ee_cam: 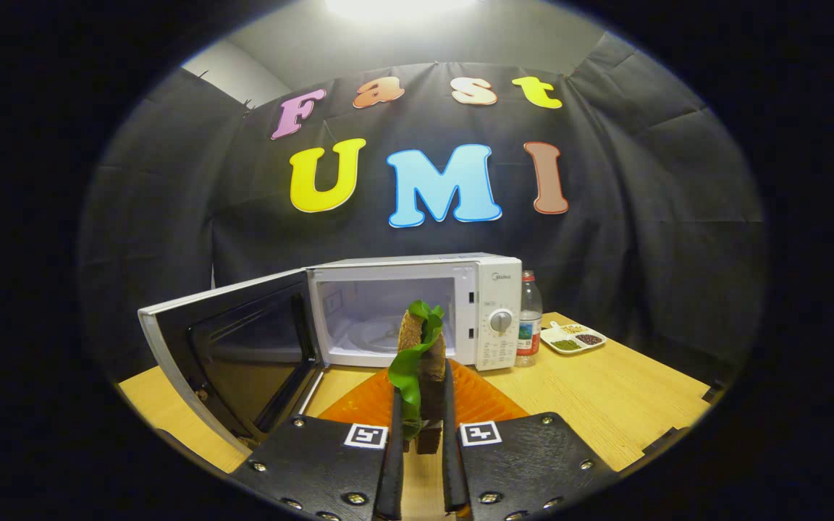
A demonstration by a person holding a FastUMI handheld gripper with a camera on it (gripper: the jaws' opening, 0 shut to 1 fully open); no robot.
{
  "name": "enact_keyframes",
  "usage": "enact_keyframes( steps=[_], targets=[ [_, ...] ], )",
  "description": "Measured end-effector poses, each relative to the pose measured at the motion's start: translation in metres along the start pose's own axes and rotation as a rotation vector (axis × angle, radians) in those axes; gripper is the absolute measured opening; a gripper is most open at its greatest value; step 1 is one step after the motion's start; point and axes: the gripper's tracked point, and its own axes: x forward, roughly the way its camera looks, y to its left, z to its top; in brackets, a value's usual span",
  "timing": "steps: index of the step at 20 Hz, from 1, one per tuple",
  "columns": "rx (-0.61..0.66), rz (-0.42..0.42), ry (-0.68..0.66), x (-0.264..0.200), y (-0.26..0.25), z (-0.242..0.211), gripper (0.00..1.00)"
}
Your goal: Open the microwave, put the food inside, and close the microwave door.
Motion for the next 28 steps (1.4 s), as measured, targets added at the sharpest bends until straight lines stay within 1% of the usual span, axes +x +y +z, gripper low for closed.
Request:
enact_keyframes(
  steps=[3,7,11,14,17,19,21,24,26,28],
  targets=[
    [-0.047,0.012,0.002,0.038,0.019,0.006,0.22],
    [-0.028,0.029,0.038,0.084,0.041,0.005,0.22],
    [-0.056,0.008,0.021,0.139,0.051,0.009,0.22],
    [-0.036,0.024,0.045,0.178,0.063,0.002,0.22],
    [-0.061,0.030,0.046,0.215,0.075,-0.002,0.22],
    [-0.039,0.050,0.063,0.238,0.085,-0.007,0.22],
    [-0.014,0.062,0.079,0.258,0.094,-0.008,0.22],
    [-0.044,0.059,0.043,0.279,0.100,0.002,0.22],
    [-0.041,0.051,0.056,0.294,0.096,-0.001,0.22],
    [-0.046,0.041,0.033,0.303,0.089,0.002,0.22]
  ],
)
